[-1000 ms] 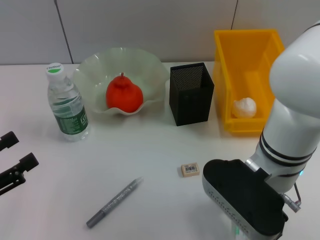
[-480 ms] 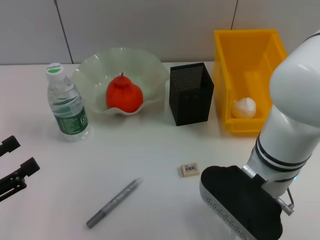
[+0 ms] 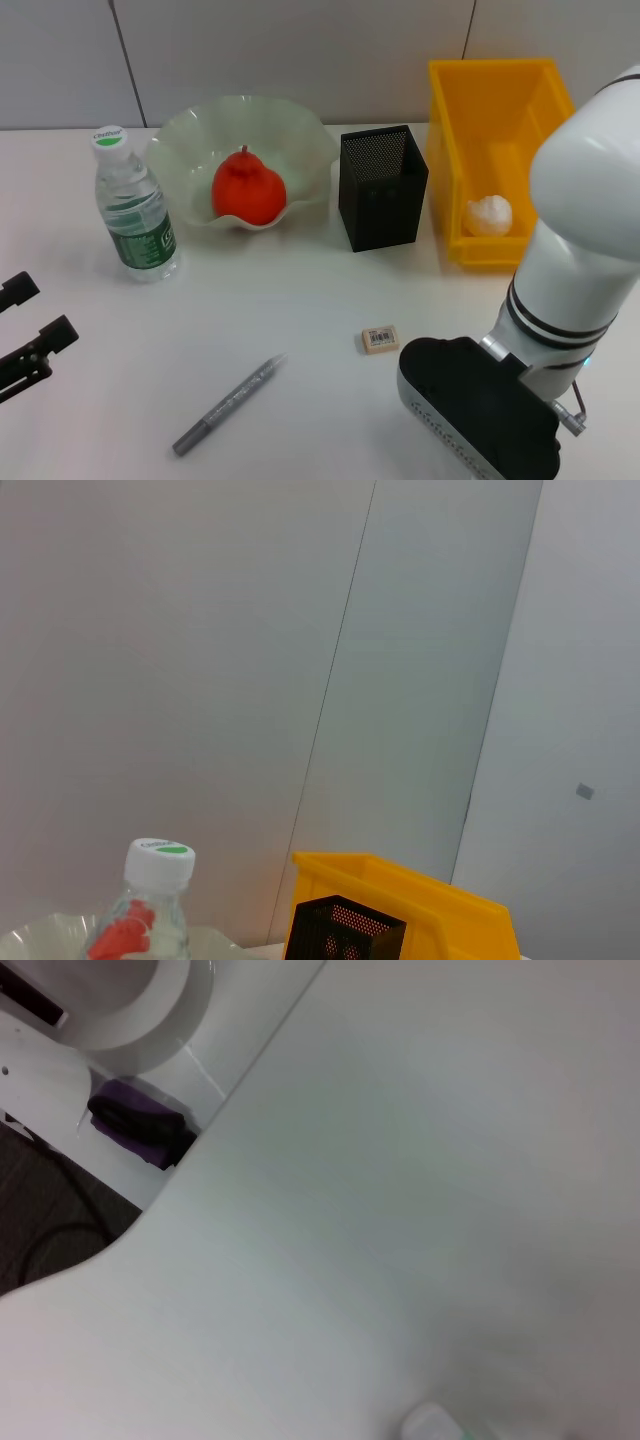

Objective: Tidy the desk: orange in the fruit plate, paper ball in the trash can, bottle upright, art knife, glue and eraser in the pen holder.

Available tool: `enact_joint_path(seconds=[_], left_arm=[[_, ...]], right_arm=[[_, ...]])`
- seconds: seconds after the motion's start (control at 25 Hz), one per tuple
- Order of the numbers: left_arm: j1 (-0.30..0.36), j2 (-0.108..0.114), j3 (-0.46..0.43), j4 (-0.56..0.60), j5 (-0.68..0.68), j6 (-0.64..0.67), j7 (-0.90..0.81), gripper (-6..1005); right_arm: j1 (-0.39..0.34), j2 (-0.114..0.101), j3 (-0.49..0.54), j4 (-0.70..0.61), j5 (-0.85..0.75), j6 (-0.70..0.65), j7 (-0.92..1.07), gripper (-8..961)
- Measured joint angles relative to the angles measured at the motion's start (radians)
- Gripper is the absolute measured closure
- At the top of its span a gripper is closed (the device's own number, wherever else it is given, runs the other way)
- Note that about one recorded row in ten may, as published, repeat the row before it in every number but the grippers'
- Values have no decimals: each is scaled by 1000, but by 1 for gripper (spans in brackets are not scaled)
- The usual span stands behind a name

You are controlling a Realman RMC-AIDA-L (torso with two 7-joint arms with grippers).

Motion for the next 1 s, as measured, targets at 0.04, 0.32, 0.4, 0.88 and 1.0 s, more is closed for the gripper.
enact_joint_path(seconds=[0.04,0.32,0.4,0.88,1.0], left_arm=[[0,0,0,0,0,0,0,181],[9,0,0,0,0,0,0,181],[11,0,0,0,0,0,0,181],[12,0,0,0,0,-3,0,181],[12,0,0,0,0,-3,0,181]], right_arm=[[0,0,-3,3,0,6,0,303],[5,0,-8,13,7,20,0,367],[7,0,-8,13,7,20,0,386],[12,0,-12,13,4,15,6,553],[13,0,-10,12,3,12,6,672]])
